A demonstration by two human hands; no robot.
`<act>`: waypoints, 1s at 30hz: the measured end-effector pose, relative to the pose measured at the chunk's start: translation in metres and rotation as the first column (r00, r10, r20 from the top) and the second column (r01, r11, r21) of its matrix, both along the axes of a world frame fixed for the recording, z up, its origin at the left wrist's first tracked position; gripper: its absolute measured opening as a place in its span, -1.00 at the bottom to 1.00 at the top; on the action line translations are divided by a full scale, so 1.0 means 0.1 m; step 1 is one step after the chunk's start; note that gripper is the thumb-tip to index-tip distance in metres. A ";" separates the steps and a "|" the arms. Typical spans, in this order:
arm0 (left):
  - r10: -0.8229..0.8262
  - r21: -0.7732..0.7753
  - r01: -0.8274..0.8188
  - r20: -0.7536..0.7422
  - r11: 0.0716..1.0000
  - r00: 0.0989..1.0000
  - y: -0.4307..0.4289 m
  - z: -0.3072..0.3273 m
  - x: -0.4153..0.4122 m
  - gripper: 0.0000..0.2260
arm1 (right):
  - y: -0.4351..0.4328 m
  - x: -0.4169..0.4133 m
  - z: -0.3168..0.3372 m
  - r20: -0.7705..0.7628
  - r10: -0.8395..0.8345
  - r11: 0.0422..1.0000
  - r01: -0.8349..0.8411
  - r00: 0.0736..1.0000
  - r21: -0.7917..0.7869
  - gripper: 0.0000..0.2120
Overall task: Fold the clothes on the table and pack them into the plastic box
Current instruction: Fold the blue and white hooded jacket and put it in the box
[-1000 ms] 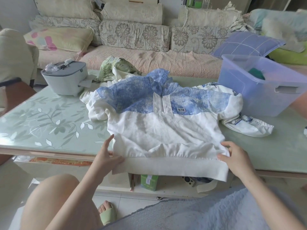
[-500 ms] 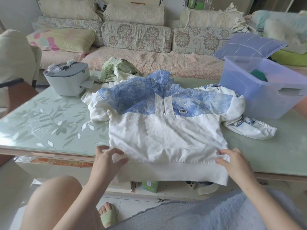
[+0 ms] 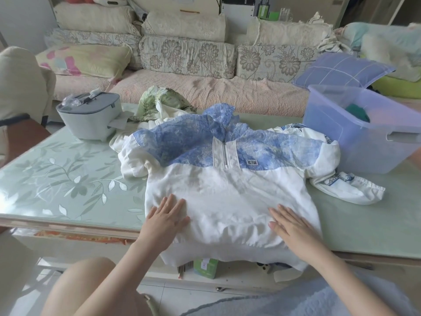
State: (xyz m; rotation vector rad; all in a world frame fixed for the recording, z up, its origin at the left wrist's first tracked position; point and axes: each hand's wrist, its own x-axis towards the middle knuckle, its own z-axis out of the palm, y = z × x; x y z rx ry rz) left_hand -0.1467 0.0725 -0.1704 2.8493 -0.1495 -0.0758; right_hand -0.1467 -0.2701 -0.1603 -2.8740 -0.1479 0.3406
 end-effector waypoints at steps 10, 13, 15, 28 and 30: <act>0.107 -0.053 -0.102 0.108 0.993 0.988 -0.14 0.25 0.79 -0.49 | 0.37 0.77 0.30 0.144 0.081 0.966 -0.113 0.986 0.231 -0.55; 0.091 0.000 -0.092 0.080 0.996 0.993 -0.19 0.28 1.22 -0.47 | 0.57 1.26 0.34 0.132 0.136 0.966 -0.161 0.982 0.203 -0.50; 0.063 0.033 -0.065 0.037 0.997 0.997 -0.25 0.28 1.51 -0.44 | 0.67 1.56 0.33 0.095 0.158 0.972 -0.171 0.983 0.159 -0.46; 0.024 0.076 -0.075 0.524 0.994 0.852 -0.17 0.22 2.62 -0.53 | 0.85 2.49 0.11 -0.013 0.156 0.987 -0.155 0.988 0.035 -0.41; -0.071 0.144 0.003 0.466 0.990 0.882 -0.22 0.24 2.78 -0.46 | 0.92 2.61 0.19 0.050 0.174 0.983 -0.177 0.983 0.055 -0.40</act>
